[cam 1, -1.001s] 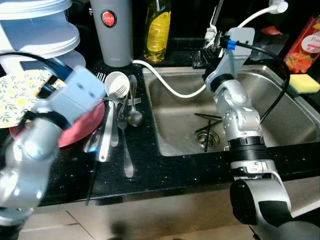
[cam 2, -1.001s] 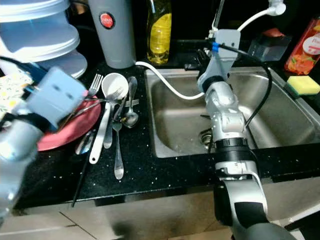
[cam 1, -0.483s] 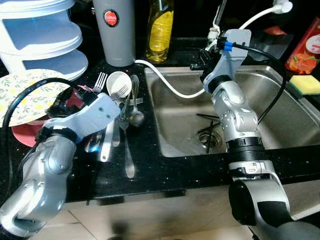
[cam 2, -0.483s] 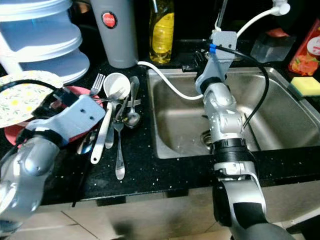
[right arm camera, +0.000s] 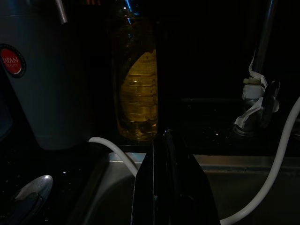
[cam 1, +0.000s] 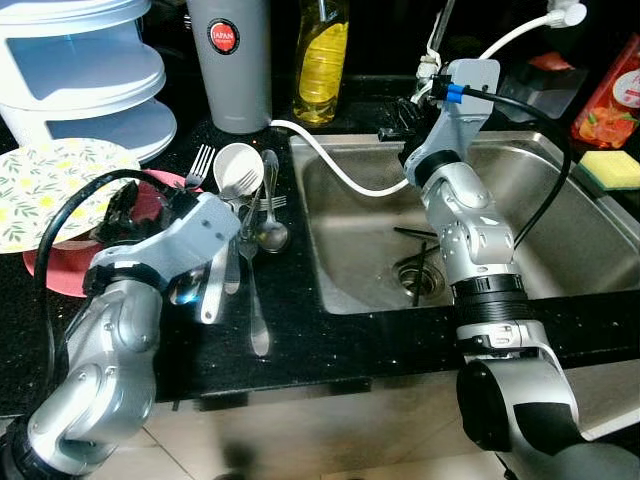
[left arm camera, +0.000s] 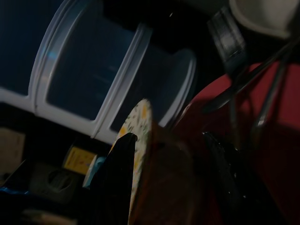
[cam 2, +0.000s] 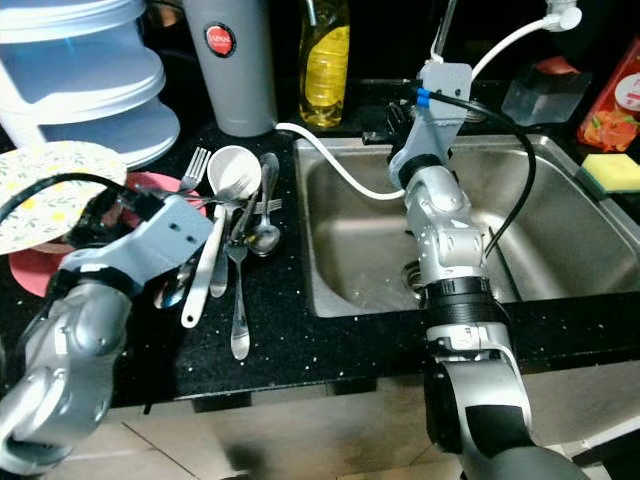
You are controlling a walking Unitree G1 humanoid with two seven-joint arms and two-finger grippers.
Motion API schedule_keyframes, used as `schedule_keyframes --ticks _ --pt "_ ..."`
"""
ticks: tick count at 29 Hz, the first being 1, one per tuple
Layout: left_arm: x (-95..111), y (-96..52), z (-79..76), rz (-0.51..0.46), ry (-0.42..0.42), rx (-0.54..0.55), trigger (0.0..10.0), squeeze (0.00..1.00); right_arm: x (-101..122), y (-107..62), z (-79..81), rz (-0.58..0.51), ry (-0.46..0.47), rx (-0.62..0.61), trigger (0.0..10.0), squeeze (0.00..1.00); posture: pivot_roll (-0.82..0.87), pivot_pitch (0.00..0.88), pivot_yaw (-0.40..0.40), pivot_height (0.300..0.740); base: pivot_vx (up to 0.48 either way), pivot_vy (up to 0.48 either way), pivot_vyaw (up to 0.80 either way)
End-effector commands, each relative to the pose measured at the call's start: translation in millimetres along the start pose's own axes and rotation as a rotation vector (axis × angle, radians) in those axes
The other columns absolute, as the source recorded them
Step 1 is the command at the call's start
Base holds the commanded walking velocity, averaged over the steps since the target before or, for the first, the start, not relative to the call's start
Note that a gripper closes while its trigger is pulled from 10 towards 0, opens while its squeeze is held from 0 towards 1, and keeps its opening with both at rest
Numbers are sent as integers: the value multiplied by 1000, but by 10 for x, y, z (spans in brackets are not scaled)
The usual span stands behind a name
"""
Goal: Kitchen organization
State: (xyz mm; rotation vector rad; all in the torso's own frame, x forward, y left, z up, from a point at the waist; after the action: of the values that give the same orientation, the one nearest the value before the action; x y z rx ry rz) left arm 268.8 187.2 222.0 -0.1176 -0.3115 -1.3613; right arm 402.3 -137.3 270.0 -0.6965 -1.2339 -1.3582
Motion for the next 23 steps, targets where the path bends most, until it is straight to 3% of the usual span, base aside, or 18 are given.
schedule_keyframes --ticks 1,4,5,6,7,9,10,11,12,13,19,23 --pt "-57 17 26 41 6 22 10000 0 -58 -16 -20 15 5 -5 10000 0 195 0 -39 740 0 0 0" --pt "-115 27 35 78 -7 30 10000 0 -63 -17 -19 17 6 -5 10000 0 195 0 -39 740 0 0 0" --pt "-136 32 36 92 -12 31 7373 0 -65 -18 -18 17 7 -5 10000 0 195 0 -39 740 0 0 0" --pt "-166 38 39 112 -28 32 7373 0 -69 -20 -15 18 7 -5 10000 0 193 0 -35 740 0 0 0" --pt "-200 47 53 132 -45 36 6588 0 -72 -21 -13 18 8 -4 10000 0 193 0 -35 740 0 0 0" --pt "-220 52 62 145 -56 39 6588 0 -72 -22 -13 19 8 -3 10000 0 193 0 -35 740 0 0 0" --pt "-248 60 71 161 -72 40 4078 0 -74 -23 -13 19 8 -4 10000 0 193 0 -35 740 0 0 0" --pt "-267 67 80 170 -79 42 745 0 -74 -23 -13 20 7 -3 10000 0 192 0 -37 740 0 0 0" --pt "-277 70 83 175 -82 43 745 0 -75 -24 -15 20 7 -3 10000 0 192 0 -38 740 0 0 0" --pt "-283 73 85 177 -88 41 0 0 -75 -24 -15 21 7 -3 10000 0 191 0 -38 740 0 0 0" --pt "-238 85 102 144 -81 49 0 0 -74 -21 -17 21 6 -2 10000 0 191 0 -39 740 0 0 0" --pt "-1 90 151 -11 -73 81 0 0 -77 -19 -11 21 6 0 10000 0 188 0 -39 740 0 0 0"
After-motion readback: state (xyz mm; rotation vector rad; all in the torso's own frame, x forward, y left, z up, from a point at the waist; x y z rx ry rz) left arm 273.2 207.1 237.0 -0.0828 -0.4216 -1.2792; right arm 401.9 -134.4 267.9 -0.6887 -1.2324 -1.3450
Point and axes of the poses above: a point about 5 cm out from each wrist's last joint towards the gripper, its own y axis pointing out of the wrist towards the gripper, its own x axis along the axis of the wrist's last joint, z = x × y, the point moved 2 cm from there along y, pointing out of the wrist towards the gripper, and after that the axes turned 12 degrees about y, right-handed, at the moved point
